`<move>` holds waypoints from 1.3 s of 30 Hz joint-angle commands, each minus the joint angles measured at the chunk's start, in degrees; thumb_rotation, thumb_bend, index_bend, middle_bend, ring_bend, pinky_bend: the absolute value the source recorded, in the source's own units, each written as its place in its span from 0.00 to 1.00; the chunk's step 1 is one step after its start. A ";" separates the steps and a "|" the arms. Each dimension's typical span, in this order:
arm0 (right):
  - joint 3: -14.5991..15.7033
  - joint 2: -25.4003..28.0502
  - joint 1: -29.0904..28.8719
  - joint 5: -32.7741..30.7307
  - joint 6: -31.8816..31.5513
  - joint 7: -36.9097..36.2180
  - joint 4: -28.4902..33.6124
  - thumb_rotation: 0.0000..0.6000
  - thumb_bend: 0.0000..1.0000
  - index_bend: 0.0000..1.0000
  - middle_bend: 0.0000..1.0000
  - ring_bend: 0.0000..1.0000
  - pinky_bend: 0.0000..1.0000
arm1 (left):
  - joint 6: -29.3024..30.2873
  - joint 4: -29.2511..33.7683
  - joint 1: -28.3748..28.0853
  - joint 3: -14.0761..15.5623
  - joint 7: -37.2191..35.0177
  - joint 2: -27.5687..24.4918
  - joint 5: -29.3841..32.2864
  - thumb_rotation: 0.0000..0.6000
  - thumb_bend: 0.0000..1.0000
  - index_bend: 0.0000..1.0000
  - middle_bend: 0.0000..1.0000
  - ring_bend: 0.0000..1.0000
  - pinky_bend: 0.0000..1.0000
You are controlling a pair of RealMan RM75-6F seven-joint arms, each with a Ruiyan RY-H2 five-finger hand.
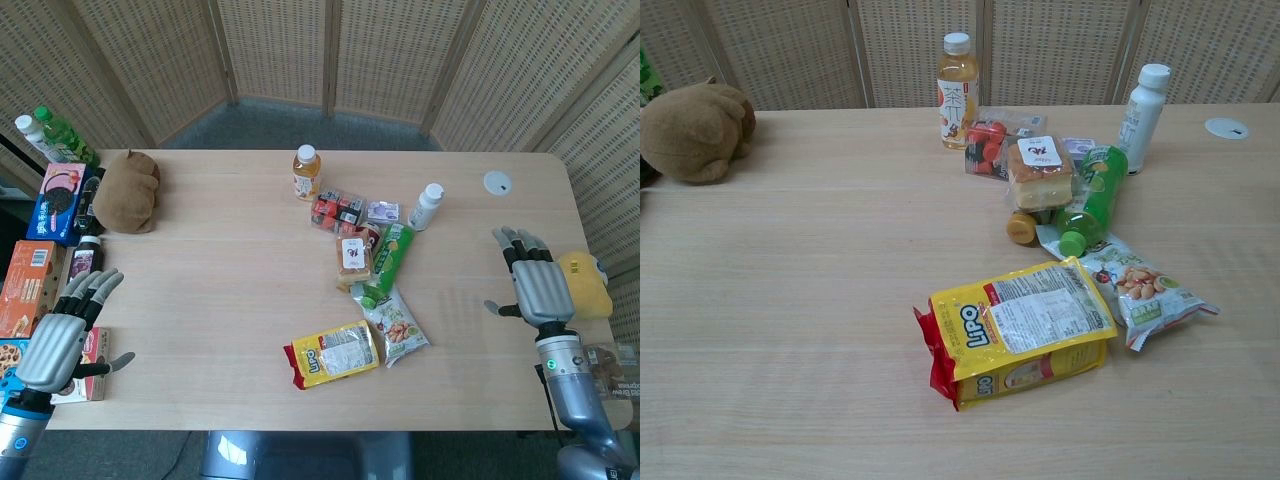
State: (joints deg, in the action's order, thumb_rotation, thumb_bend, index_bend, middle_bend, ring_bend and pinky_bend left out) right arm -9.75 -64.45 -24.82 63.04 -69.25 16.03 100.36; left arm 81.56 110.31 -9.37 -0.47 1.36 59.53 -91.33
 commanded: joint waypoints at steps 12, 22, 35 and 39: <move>0.27 -0.08 1.42 0.82 -1.23 -0.46 1.00 1.00 0.00 0.00 0.00 0.00 0.00 | 0.72 -0.51 0.00 -0.11 -0.78 0.08 -0.69 1.00 0.00 0.00 0.00 0.00 0.00; -0.42 -1.39 -1.41 3.63 2.53 -1.39 1.90 1.00 0.00 0.00 0.00 0.00 0.00 | 0.01 -0.52 -0.61 -0.26 -0.74 0.34 -0.80 1.00 0.00 0.00 0.00 0.00 0.00; -4.11 -15.30 -14.50 3.02 16.94 -4.75 -10.16 1.00 0.00 0.00 0.00 0.00 0.00 | 0.42 -1.01 -0.18 0.15 -1.14 0.32 -0.72 1.00 0.00 0.00 0.00 0.00 0.00; -5.22 -19.08 -18.03 2.20 20.40 -6.10 -15.63 1.00 0.00 0.00 0.00 0.00 0.00 | 0.65 -1.44 0.11 0.30 -1.43 0.38 -0.50 1.00 0.00 0.00 0.00 0.00 0.00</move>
State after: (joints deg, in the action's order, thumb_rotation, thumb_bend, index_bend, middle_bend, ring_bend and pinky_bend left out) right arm -14.00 -81.21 -40.63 65.94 -51.05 11.02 87.47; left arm 82.17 108.88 -9.29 -0.19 -0.05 59.90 -91.85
